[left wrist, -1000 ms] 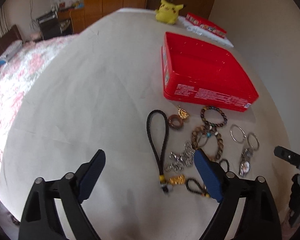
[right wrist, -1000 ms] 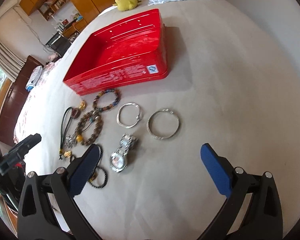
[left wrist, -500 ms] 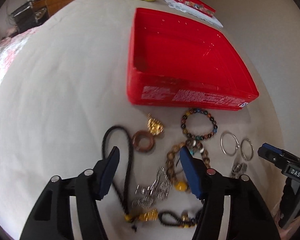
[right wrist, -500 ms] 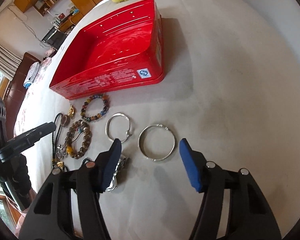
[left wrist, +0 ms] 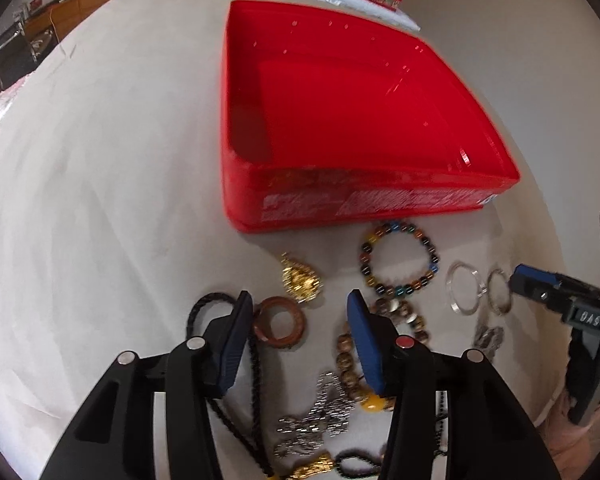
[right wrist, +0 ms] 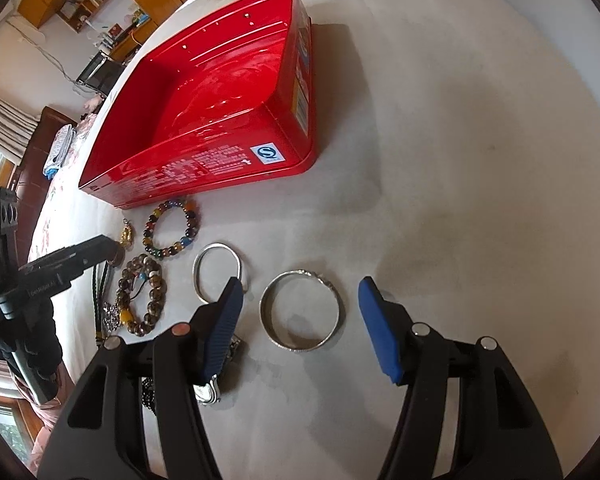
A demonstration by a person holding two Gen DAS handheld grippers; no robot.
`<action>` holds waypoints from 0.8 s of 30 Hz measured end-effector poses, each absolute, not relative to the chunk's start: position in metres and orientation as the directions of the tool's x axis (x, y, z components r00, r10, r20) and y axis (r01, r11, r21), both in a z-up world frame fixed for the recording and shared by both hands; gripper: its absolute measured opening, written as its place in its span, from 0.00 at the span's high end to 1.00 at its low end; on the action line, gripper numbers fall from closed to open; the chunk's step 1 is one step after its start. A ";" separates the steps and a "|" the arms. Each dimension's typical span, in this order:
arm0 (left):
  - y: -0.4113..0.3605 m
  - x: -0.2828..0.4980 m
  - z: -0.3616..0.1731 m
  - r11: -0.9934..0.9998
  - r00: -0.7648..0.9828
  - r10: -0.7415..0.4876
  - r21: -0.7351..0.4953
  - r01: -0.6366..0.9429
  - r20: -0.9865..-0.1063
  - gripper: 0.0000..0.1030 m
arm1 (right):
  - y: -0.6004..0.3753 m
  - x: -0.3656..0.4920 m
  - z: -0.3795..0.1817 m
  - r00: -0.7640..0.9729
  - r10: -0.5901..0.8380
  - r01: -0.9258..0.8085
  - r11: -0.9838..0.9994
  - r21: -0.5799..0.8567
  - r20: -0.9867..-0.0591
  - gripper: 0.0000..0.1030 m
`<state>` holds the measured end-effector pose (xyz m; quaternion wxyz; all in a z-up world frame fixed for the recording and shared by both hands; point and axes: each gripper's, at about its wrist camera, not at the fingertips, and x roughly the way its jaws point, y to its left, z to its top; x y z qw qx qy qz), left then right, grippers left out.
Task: Organize jewelry
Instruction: 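Grasp the brown wooden ring with the left tool while the right tool grasps a silver bangle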
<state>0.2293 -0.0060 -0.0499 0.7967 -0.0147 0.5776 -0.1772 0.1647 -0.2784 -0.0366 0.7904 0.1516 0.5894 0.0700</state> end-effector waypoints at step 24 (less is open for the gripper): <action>-0.023 0.221 -0.065 0.936 0.277 -0.225 -0.128 0.329 -0.934 0.71 | -0.283 0.159 -0.031 0.295 0.259 0.082 0.952 0.295 -0.919 0.41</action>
